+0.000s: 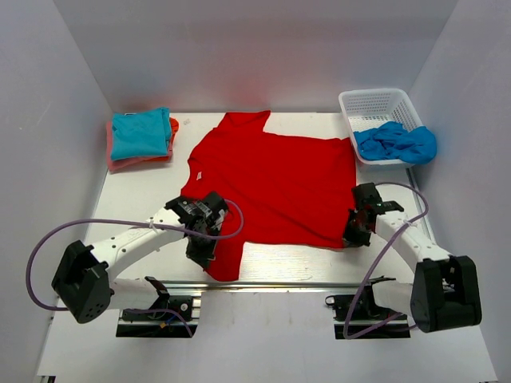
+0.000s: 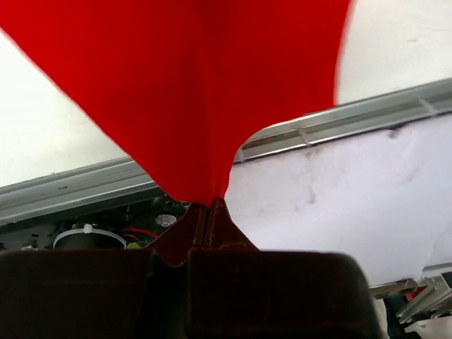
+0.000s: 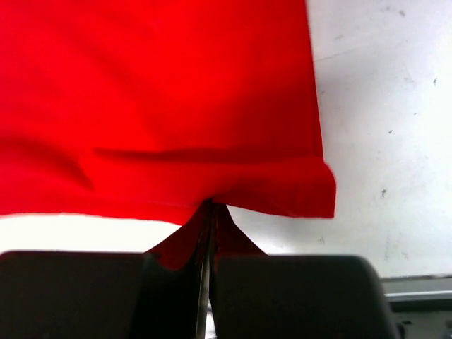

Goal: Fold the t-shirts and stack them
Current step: Grap the side of the flattened tshirt closest away from the robot with both arms, then fold the flattened tshirt in 1/3 of the way, then grap the side of the flattened tshirt furthest away from the robot with both arms, then fold the other side of the tshirt into a rectangle, then rotate the tshirt 90 degrees

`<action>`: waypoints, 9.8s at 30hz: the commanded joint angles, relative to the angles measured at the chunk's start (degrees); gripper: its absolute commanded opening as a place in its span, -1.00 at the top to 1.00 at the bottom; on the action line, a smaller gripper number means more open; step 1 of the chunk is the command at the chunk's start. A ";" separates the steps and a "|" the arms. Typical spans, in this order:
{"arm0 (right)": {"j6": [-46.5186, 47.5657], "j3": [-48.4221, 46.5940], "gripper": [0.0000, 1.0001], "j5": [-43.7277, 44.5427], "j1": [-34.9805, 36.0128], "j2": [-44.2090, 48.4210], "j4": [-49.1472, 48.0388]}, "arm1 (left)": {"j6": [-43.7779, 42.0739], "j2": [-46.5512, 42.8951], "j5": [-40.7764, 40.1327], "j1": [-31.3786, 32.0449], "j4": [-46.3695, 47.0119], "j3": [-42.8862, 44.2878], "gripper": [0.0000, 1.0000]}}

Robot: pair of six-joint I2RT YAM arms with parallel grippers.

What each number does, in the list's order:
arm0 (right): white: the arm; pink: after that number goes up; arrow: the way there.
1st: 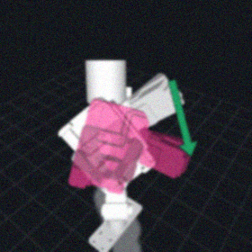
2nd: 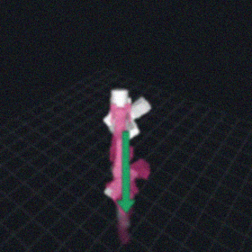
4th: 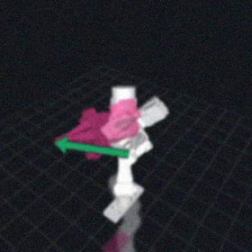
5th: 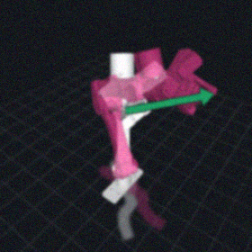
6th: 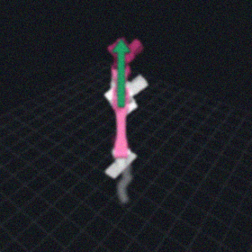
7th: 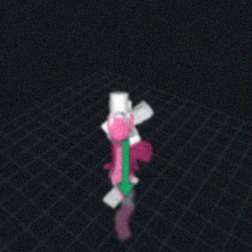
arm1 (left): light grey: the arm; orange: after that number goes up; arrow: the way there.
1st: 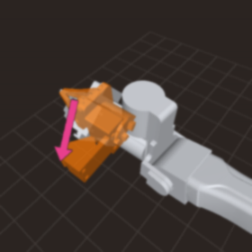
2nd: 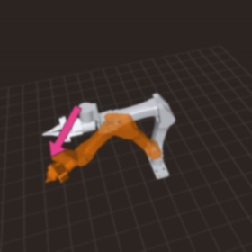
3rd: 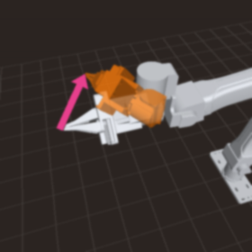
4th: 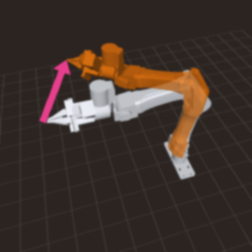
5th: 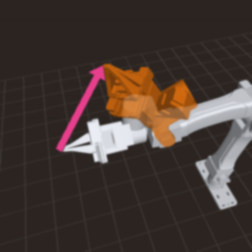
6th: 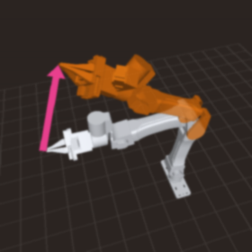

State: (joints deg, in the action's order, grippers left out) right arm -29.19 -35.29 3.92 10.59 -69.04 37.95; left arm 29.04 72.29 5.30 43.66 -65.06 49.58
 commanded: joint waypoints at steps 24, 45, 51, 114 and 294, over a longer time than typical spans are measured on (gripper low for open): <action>4.67 -24.83 1.00 2.49 -0.57 -10.86 0.63 | -13.19 10.24 -26.66 -11.83 37.09 26.79 1.00; 8.27 -39.59 1.00 7.15 -3.12 -26.41 -1.39 | -29.48 25.61 -17.35 -21.50 60.93 29.42 1.00; 10.20 -43.98 0.61 8.65 -2.94 -32.12 -4.03 | -28.52 36.15 -16.81 -24.32 56.64 38.54 -0.30; 4.14 -34.23 -0.64 1.79 6.11 -20.43 -10.62 | -9.96 24.53 -9.43 -28.45 43.52 25.98 -0.99; 13.71 -8.21 -0.47 -34.07 43.20 -18.32 -29.08 | 13.50 95.40 20.80 -26.35 77.17 89.10 -1.00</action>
State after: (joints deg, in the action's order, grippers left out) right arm -20.40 -39.77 -26.61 52.31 -85.56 5.96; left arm 41.08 164.05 27.94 16.01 10.72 138.85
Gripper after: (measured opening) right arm 0.733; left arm 0.995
